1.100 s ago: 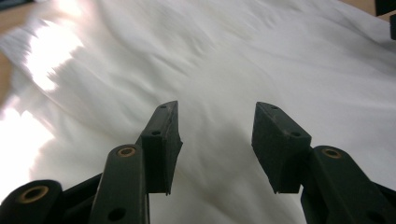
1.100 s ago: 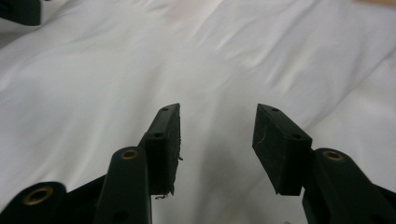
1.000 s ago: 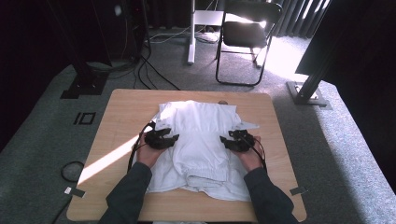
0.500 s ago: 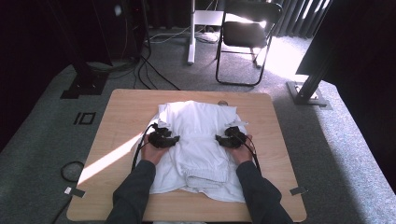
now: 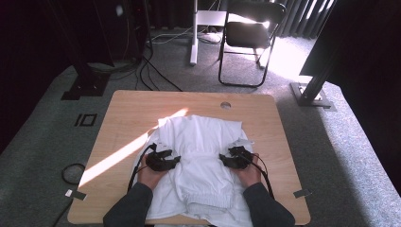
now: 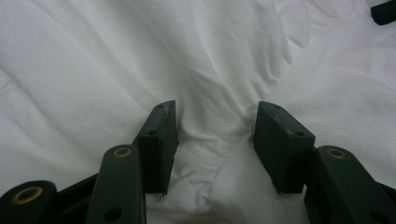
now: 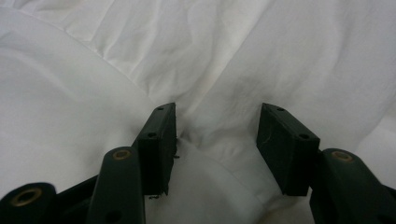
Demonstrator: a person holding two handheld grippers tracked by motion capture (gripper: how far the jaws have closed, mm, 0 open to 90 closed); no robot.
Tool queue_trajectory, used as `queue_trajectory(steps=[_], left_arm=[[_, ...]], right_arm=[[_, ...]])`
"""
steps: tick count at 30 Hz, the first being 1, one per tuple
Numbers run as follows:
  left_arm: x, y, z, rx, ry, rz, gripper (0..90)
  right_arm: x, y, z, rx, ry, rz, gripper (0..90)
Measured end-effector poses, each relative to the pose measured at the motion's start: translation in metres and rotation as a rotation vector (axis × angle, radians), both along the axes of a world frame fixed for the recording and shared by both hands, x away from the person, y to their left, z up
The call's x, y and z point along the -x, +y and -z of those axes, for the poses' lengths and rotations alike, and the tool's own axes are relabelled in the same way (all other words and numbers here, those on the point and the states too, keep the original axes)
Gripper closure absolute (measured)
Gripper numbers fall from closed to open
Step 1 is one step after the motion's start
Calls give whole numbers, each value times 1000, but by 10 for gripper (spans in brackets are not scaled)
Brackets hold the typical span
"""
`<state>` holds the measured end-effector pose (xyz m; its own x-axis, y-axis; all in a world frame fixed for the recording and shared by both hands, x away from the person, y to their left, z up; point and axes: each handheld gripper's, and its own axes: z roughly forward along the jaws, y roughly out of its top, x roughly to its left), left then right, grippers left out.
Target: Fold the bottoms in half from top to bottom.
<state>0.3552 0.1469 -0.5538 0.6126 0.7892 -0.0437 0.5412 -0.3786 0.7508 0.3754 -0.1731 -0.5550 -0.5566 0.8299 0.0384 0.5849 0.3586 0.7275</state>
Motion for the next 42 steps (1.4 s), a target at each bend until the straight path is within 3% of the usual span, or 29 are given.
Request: queue_trajectory(steps=[4,6,11,13,15,17,20,23,26,30,34,36,38,40,41,42], left_arm=[[15,-4,-3,-39,2,18,500],[13,-1,-9,-54,-27,0,488],[-21,15,-38,-23,-108,-137,408],[-43,21,-50,-11,-119,-190,384],[-61,24,-55,-30,-129,-223,381],[-82,26,-54,-51,-119,-236,380],[-112,29,-40,-87,-64,-255,372],[-129,33,-22,-45,16,-268,285],[-136,35,-11,-15,54,-299,202],[-139,38,-6,3,71,-304,168],[-139,40,-5,-13,56,-301,158],[-138,39,-5,-41,49,-303,188],[-135,41,-8,-38,53,-281,345],[-134,43,-10,-12,73,-253,590],[-134,43,-10,-12,73,-253,662],[-134,46,-10,15,94,-244,662]], right_arm=[[11,0,1,4,-7,-15,468],[13,-1,2,3,-16,-19,468],[13,-2,2,-6,-20,-25,471],[13,-2,3,-10,-25,-24,471],[13,-2,4,-12,-31,-25,472],[13,-2,4,-13,-33,-25,472],[13,-3,4,-15,-35,-29,472],[13,-3,4,-16,-37,-30,472],[13,-3,5,-19,-38,-32,473],[13,-3,5,-20,-40,-33,473],[13,-3,5,-21,-39,-33,473],[13,-3,5,-21,-39,-32,474],[13,-3,5,-23,-38,-32,475],[13,-4,5,-23,-38,-32,481],[13,-4,5,-23,-38,-32,481],[13,-4,5,-23,-37,-32,486]])
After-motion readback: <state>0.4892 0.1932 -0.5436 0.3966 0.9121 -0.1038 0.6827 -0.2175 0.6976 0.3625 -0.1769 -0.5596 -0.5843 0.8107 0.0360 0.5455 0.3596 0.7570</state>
